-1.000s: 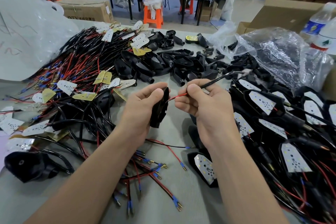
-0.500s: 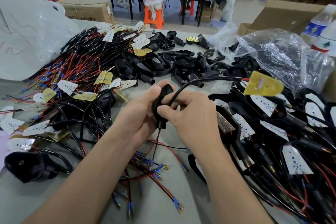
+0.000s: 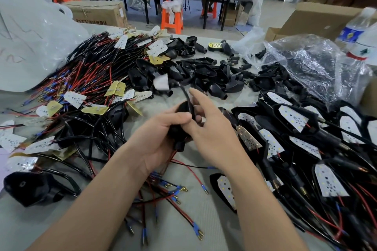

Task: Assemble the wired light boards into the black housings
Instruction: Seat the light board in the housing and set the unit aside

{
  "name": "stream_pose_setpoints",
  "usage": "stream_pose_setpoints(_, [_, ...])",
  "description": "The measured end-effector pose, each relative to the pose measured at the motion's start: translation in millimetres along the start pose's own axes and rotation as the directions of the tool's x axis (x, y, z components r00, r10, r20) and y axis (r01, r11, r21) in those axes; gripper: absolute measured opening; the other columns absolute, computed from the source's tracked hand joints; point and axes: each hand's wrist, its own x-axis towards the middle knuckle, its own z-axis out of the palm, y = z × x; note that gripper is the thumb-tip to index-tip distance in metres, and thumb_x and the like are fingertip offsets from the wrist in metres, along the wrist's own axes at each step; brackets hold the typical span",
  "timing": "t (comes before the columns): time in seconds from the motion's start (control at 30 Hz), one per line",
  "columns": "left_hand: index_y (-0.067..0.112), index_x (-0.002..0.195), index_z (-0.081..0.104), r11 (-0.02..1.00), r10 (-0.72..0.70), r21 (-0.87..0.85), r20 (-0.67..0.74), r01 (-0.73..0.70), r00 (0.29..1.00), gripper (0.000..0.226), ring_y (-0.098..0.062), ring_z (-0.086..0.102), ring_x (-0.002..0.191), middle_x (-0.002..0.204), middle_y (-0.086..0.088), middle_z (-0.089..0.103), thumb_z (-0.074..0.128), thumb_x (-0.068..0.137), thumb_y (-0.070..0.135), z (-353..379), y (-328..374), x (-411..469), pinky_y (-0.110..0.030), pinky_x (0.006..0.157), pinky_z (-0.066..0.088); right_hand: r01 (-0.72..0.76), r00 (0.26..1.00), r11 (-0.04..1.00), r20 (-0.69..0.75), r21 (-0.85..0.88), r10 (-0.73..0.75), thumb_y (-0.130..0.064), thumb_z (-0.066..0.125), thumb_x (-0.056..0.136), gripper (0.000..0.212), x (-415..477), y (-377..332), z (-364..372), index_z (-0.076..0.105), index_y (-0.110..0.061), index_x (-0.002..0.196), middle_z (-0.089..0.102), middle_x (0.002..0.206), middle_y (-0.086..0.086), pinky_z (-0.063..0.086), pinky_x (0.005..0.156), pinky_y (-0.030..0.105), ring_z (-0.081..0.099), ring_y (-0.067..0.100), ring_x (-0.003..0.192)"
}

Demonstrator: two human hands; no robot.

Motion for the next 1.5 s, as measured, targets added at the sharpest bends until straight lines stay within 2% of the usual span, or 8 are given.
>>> stream_pose_setpoints(0.23, [0.010,0.119,0.067,0.932,0.204,-0.233,-0.294,-0.277,0.934,0.040,-0.012,0.063,0.068,0.085,0.000,0.066,0.042,0.095,-0.011,-6,3,13,-0.027,0.066,0.057,-0.222,0.975,0.916,0.085,0.335,0.206,-0.027,0.072,0.069,0.097,-7,-8,18,0.027,-0.052,0.152,0.070,0.118,-0.010,0.060,0.092,0.044,0.071,0.009,0.102])
stream_pose_setpoints(0.4, [0.008,0.115,0.064,0.871,0.351,-0.160,-0.457,-0.464,0.817,0.038,-0.012,0.062,0.067,0.079,-0.001,0.065,0.038,0.100,-0.015,-17,12,16,-0.024,0.069,0.056,-0.248,0.956,0.953,0.203,0.174,0.212,-0.011,0.064,0.089,0.041,-13,-15,15,0.060,-0.028,0.126,0.076,0.074,-0.001,0.051,0.051,0.024,0.066,0.010,0.053])
stream_pose_setpoints(0.53, [0.007,0.130,0.061,0.904,0.231,-0.280,-0.321,-0.324,0.919,0.040,-0.020,0.072,0.093,0.104,-0.008,0.074,0.047,0.094,-0.002,-25,20,10,-0.035,0.084,0.061,-0.173,0.985,0.984,0.025,0.049,0.172,-0.009,0.059,0.088,0.021,-11,-16,14,0.071,-0.021,0.074,0.061,0.047,-0.010,0.039,0.044,0.019,0.047,0.005,0.040])
stream_pose_setpoints(0.7, [0.014,0.138,0.059,0.991,0.128,-0.028,-0.068,-0.130,0.989,0.063,-0.028,0.067,0.121,0.132,-0.013,0.068,0.064,0.079,-0.006,-38,27,0,-0.043,0.094,0.060,-0.215,0.968,0.967,-0.099,0.135,0.229,-0.009,0.057,0.082,0.024,-4,-9,5,0.071,-0.018,0.065,0.066,0.055,-0.005,0.035,0.051,0.025,0.045,0.008,0.042])
stream_pose_setpoints(0.93, [0.004,0.101,0.064,0.866,0.155,-0.377,-0.424,-0.329,0.892,0.021,-0.017,0.069,0.075,0.098,-0.014,0.073,0.064,0.081,0.008,-48,34,10,-0.032,0.076,0.064,-0.167,0.958,0.982,-0.221,0.084,0.182,-0.010,0.056,0.077,0.028,-2,-10,-15,0.078,-0.027,0.081,0.062,0.048,-0.007,0.033,0.042,0.016,0.042,0.005,0.037])
stream_pose_setpoints(1.1, [0.002,0.096,0.064,0.815,0.155,-0.398,-0.550,-0.421,0.820,0.010,-0.022,0.074,0.086,0.097,-0.013,0.073,0.060,0.098,0.011,-62,37,11,-0.033,0.082,0.064,-0.150,0.900,0.987,-0.421,-0.051,0.115,-0.011,0.055,0.081,0.027,-3,-15,-32,0.076,-0.027,0.075,0.062,0.052,-0.004,0.056,0.061,0.037,0.062,0.021,0.054])
stream_pose_setpoints(1.3, [0.001,0.111,0.062,0.836,0.243,-0.333,-0.489,-0.436,0.838,0.023,-0.019,0.073,0.083,0.105,-0.011,0.073,0.063,0.090,0.010,-62,35,11,-0.030,0.081,0.063,-0.270,0.732,0.899,-0.680,-0.345,-0.041,-0.021,0.051,0.086,0.023,-9,-19,-31,0.073,-0.027,0.085,0.066,0.070,-0.004,0.042,0.084,0.032,0.060,0.024,0.083])
stream_pose_setpoints(1.5, [0.018,0.134,0.054,0.931,0.317,-0.157,-0.100,-0.329,0.943,0.063,-0.021,0.074,0.099,0.124,-0.011,0.067,0.079,0.078,0.007,-58,31,6,-0.032,0.090,0.060,-0.008,0.739,0.898,-0.608,-0.440,-0.291,-0.017,0.063,0.079,0.048,-16,-26,-4,0.063,-0.021,0.127,0.067,0.115,-0.002,0.036,0.107,0.045,0.044,0.018,0.120])
